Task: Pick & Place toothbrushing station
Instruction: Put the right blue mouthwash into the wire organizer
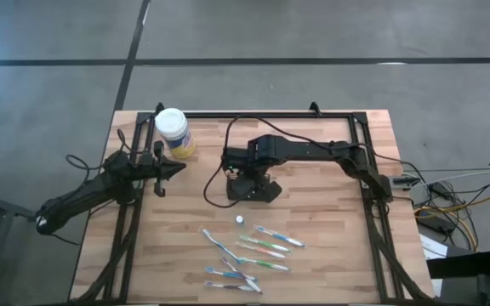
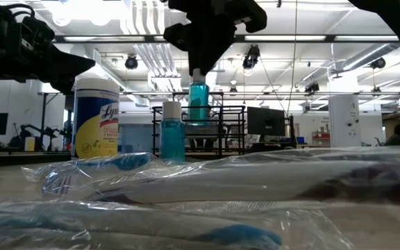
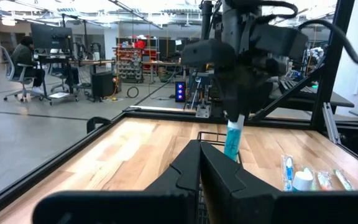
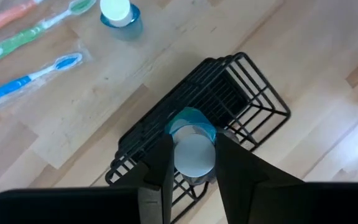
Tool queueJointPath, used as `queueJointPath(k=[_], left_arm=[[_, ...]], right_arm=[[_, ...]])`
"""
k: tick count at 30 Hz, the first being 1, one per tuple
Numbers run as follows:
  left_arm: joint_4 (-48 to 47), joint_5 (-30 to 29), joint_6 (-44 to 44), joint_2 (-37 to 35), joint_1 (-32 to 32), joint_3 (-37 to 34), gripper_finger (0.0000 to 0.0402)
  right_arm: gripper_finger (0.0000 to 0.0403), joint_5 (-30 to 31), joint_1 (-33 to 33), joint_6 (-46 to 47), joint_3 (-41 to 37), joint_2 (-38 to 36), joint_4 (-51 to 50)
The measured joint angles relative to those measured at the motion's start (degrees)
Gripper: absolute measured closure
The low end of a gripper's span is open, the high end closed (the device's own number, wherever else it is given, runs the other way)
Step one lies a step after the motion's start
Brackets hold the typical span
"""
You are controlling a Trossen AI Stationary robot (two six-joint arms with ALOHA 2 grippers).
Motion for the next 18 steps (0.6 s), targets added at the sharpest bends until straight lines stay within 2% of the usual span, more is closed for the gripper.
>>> queueJointPath(k=[18], left_arm=[[0.00, 0.00, 0.16, 0.00, 0.00, 0.00, 0.0388]], right_arm=[[0.0322, -0.81, -1.14, -2.20, -6.37, 0.04, 6.26]])
